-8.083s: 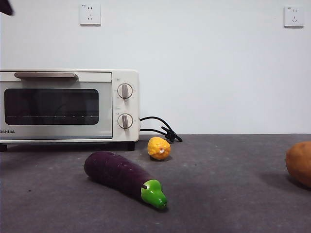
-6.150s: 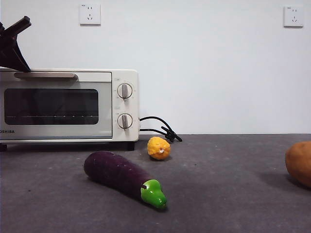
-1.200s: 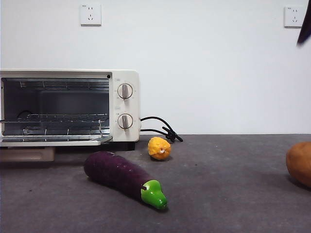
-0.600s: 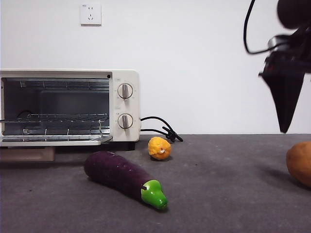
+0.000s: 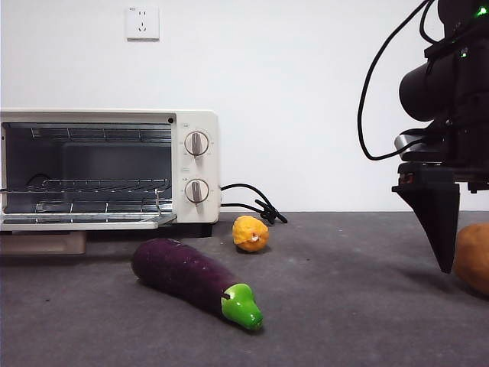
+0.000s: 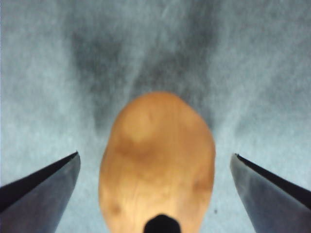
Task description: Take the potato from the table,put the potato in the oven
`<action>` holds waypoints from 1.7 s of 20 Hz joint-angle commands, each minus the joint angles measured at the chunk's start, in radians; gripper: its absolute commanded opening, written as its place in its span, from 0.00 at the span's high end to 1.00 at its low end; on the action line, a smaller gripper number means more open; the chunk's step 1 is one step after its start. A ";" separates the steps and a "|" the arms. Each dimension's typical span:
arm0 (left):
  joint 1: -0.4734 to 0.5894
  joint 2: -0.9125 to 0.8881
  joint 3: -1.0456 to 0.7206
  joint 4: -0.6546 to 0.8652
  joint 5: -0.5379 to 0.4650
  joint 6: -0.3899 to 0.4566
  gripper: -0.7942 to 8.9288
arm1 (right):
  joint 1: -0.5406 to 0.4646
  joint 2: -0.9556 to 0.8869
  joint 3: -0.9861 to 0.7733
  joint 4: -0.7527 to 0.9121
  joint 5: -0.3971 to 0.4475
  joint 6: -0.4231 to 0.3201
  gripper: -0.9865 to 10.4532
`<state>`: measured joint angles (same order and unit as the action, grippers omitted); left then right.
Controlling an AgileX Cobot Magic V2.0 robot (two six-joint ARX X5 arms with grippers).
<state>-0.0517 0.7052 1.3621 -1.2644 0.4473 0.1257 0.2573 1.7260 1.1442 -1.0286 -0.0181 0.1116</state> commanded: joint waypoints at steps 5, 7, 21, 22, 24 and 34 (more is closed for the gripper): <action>-0.002 0.001 -0.001 0.001 -0.002 0.027 0.93 | 0.012 -0.001 -0.002 -0.026 0.000 -0.006 0.91; -0.002 0.001 -0.001 0.001 -0.002 0.027 0.93 | 0.012 -0.003 0.013 -0.065 0.000 -0.006 0.91; -0.013 0.001 -0.001 -0.022 -0.002 0.009 0.93 | 0.452 -0.030 0.610 0.281 -0.235 0.177 0.92; -0.025 0.001 -0.001 -0.022 -0.002 0.009 0.93 | 0.492 -0.003 0.632 0.357 -0.208 0.179 0.92; -0.063 0.001 -0.001 -0.021 -0.003 0.010 0.93 | 0.550 0.071 0.698 0.447 -0.133 0.172 0.92; -0.188 -0.002 -0.001 -0.045 -0.259 0.018 0.93 | 0.588 0.513 1.137 0.430 -0.116 0.139 0.92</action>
<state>-0.2356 0.7074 1.3621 -1.3148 0.1989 0.1383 0.8425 2.2105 2.2707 -0.5980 -0.1307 0.2642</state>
